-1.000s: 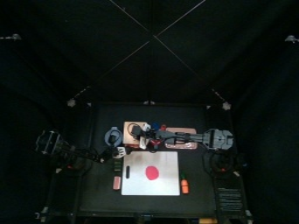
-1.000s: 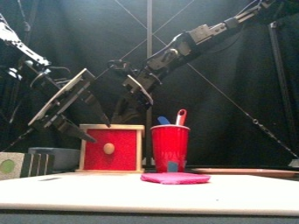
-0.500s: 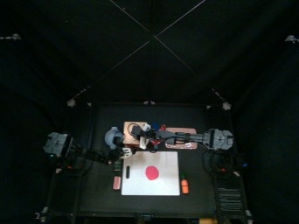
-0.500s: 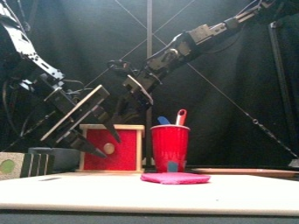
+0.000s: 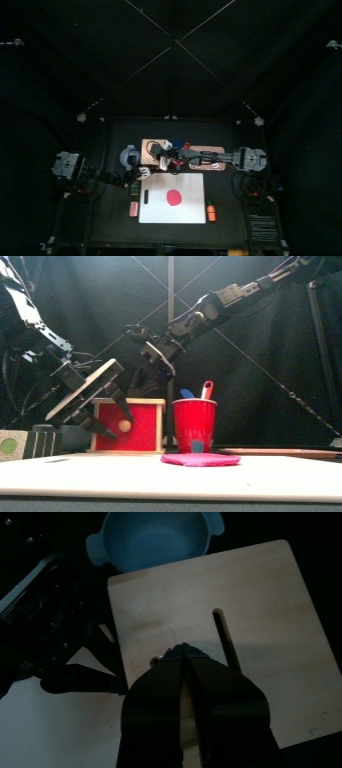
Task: Get the cutter from the drawer then cut the dough then place the extra dough in the bowl
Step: Open the drawer
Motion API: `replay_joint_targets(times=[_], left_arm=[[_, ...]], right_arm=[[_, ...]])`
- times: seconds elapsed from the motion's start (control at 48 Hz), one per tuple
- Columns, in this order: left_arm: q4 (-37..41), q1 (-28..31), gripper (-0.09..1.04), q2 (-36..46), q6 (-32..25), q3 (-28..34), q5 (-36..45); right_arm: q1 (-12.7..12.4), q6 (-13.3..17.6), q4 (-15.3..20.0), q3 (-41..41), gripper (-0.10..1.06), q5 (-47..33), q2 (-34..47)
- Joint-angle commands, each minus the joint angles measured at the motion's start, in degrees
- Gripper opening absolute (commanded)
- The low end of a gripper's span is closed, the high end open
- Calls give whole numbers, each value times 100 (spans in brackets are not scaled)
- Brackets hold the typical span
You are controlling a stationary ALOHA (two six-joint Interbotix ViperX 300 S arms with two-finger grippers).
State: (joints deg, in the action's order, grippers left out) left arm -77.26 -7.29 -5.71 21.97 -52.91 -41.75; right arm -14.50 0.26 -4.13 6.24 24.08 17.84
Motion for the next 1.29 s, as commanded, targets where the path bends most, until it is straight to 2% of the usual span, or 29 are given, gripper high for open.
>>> replay_joint_targets(times=[0.021,0.479,0.562,0.688,0.812,1.292], left_arm=[[26,70,81,-35,-18,114,-53],[62,114,79,-79,-35,141,-62],[62,114,75,-79,-44,141,-62],[79,105,61,-79,-53,123,-62],[79,114,54,-88,-44,114,-53],[-9,-97,54,9,-35,9,413]], right_arm=[[-18,0,0,44,3,70,-62],[-18,9,0,44,3,70,-53],[-9,9,9,44,3,70,-44],[-18,9,9,44,3,79,-18],[-9,9,9,44,3,79,-18],[-53,9,0,62,3,105,0]])
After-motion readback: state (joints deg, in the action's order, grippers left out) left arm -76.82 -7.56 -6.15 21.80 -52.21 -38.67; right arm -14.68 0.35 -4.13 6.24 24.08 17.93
